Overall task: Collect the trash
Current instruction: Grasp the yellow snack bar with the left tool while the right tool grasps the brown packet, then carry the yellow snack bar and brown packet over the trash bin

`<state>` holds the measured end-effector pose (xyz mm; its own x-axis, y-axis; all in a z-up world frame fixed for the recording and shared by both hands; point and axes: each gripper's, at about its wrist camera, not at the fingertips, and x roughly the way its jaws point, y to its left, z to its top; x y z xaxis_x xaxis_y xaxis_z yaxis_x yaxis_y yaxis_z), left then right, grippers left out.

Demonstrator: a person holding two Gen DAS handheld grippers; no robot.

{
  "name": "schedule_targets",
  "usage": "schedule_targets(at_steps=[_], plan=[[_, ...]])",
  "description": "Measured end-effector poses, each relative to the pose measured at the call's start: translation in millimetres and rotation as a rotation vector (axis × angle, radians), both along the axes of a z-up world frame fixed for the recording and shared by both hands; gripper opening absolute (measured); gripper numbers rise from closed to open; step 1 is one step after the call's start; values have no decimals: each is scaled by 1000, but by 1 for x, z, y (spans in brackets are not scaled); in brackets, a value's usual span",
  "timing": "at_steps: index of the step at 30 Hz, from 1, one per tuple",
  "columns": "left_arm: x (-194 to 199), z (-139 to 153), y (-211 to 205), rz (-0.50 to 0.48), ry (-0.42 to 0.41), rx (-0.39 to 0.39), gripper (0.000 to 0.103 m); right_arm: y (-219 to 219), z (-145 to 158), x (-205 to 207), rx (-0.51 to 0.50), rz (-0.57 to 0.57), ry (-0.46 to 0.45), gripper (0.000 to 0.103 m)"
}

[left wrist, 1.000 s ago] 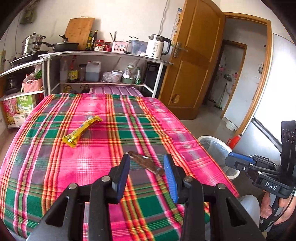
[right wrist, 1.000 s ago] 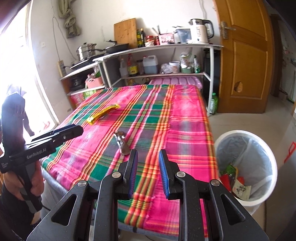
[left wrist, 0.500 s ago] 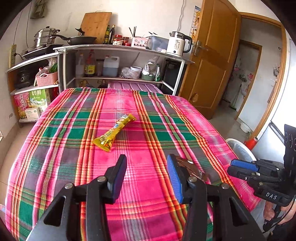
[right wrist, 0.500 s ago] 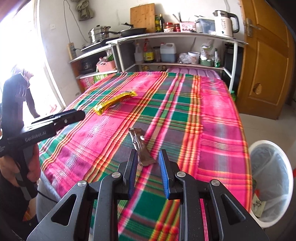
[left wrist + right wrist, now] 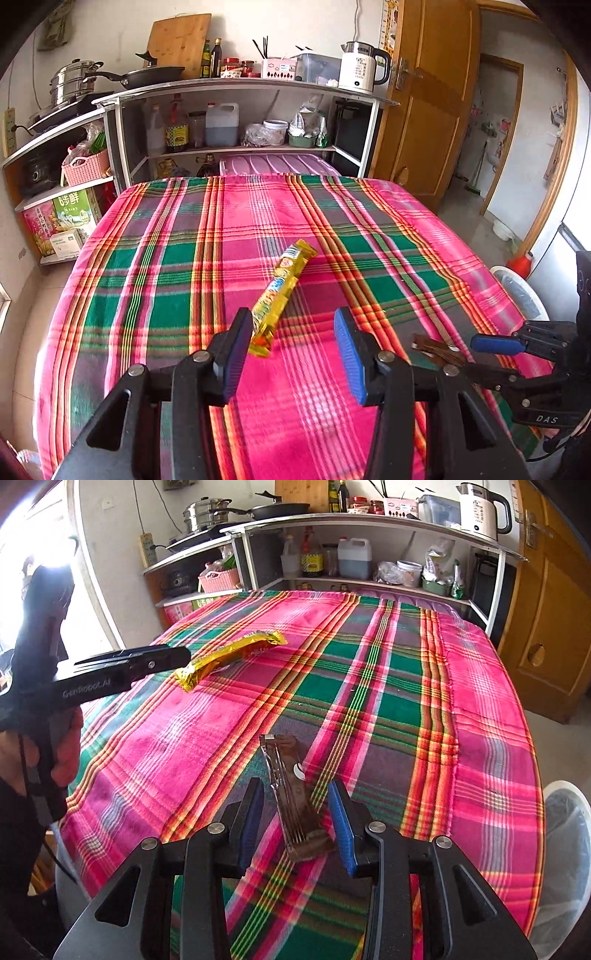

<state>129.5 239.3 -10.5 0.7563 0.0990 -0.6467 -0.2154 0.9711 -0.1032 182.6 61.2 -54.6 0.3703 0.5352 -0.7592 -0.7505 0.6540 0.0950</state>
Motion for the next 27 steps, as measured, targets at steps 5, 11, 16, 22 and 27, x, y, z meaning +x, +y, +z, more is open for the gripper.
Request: schedule_targets(at_steps=[5,11,16,22,27], plan=[[24,-10,5,-13,64,38,48,5,-6,8,-12,-3,23,37],[42,-31,10,11,162,43,48,2,-5,8,-6,-5,28,31],[40,-32,11,33,175,37,32,-1,-3,8,6,-12,31,20],[31,-28,0,32,147,22,30,-14,5,6,31,-35,18,19],[16,-17,-21,16,97,-4,29,-35,17,3,67,-78,0,19]])
